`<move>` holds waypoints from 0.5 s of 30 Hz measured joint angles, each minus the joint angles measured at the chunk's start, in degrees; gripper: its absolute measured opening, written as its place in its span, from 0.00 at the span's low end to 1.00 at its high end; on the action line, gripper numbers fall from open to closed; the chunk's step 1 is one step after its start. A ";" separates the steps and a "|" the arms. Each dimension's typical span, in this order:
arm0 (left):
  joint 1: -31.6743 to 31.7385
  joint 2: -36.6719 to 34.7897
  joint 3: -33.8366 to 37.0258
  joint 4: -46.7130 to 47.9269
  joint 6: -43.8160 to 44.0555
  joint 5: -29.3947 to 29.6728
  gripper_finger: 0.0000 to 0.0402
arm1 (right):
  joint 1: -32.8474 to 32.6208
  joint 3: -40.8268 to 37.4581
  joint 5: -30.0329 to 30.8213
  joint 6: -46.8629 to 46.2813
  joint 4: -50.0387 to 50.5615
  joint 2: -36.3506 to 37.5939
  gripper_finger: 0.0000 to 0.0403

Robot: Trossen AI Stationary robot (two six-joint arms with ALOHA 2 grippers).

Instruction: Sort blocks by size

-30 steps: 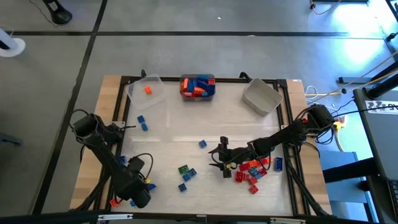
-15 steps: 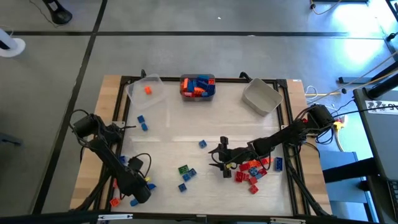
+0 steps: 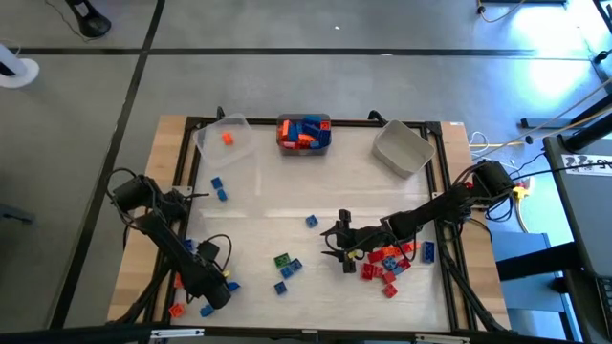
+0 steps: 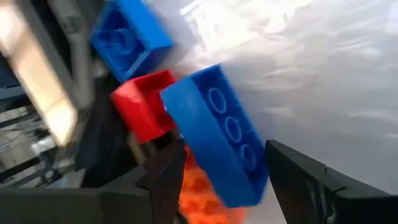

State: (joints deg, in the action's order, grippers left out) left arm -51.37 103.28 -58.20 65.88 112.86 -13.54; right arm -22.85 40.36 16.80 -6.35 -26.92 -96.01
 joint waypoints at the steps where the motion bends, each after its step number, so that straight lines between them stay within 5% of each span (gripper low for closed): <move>1: 0.00 0.00 0.14 -0.17 0.01 -0.02 0.52 | 0.00 0.00 0.00 0.00 0.00 0.00 0.62; 7: 0.00 -0.25 1.25 -1.26 -0.93 0.72 0.51 | 0.00 0.00 0.00 0.02 0.00 0.00 0.62; 15: -0.04 -0.25 1.56 -2.94 -7.26 3.28 0.35 | 0.00 0.00 0.00 0.04 0.00 0.00 0.62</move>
State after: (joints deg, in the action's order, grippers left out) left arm -51.42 103.02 -56.64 62.94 105.59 -10.26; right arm -22.85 40.36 16.80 -6.31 -26.92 -96.01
